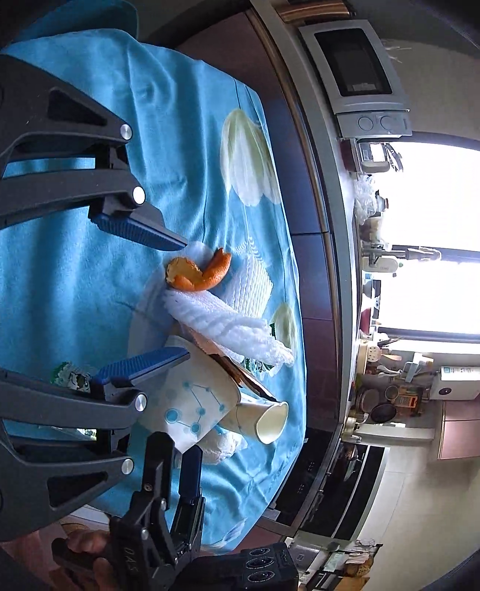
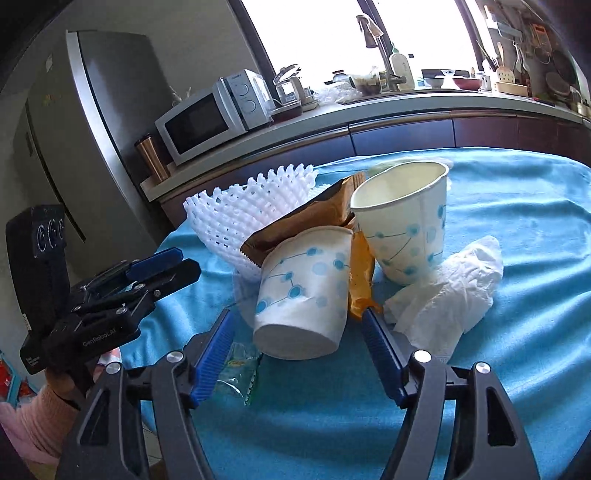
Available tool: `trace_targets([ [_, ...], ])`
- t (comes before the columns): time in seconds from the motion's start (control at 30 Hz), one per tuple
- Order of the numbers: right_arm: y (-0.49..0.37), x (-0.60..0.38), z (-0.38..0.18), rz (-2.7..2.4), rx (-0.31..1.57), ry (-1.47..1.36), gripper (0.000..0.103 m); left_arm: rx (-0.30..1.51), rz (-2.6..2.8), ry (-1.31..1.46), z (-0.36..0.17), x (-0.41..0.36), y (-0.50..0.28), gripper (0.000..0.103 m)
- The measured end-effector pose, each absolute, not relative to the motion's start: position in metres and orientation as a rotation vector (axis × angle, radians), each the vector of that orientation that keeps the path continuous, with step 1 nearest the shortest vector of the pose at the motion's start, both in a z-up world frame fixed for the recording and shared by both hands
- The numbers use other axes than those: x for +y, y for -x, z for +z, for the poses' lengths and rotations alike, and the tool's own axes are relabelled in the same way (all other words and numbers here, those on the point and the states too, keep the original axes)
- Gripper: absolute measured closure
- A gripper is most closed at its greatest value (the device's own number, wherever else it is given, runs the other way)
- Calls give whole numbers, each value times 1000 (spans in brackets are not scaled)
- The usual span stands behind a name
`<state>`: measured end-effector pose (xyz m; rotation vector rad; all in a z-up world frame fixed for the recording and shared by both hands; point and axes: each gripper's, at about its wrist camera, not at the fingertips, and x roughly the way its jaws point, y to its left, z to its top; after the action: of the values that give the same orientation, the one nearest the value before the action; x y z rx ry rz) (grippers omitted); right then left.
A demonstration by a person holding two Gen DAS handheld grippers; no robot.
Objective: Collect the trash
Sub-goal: 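Grasp the white foam net with the left tool while the right tool grasps a dotted paper cup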
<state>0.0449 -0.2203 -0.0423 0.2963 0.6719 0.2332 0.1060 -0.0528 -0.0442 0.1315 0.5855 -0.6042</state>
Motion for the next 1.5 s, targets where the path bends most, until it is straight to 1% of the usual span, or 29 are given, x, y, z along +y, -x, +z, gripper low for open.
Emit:
trace_targets([
  [0.3,-46,-215,-50,234,674,-301,35,607,-624,-165,-50,-75,-121,50],
  [0.33,-46,-216,-50,233,672,-306,37,612,-628,-164,-50,-77,-123,53],
  [0.4,-45,-217,-51,231,671,-312,43,616,-638,-157,-51,-77,-126,57],
  [0.47,-44,-219,-51,233,672,-320,47,624,-654,-152,-51,-78,-129,67],
  [0.5,-44,-220,-51,234,672,-324,49,627,-660,-148,-52,-79,-129,69],
  [0.57,-44,-222,-52,235,671,-333,49,635,-667,-139,-52,-79,-131,79],
  [0.6,-44,-222,-52,236,671,-334,50,636,-670,-133,-52,-79,-131,81],
  [0.67,-42,-223,-52,240,669,-336,50,636,-668,-133,-53,-80,-130,88],
  [0.77,-42,-225,-52,246,666,-350,50,631,-666,-127,-52,-79,-128,91],
  [0.87,-39,-228,-50,249,662,-349,50,629,-665,-110,-50,-75,-126,91],
  [1.13,-29,-230,-40,269,641,-341,50,600,-651,-66,-37,-55,-117,91],
  [1.5,-21,-221,-26,314,614,-331,50,574,-595,8,-24,-10,-100,91],
])
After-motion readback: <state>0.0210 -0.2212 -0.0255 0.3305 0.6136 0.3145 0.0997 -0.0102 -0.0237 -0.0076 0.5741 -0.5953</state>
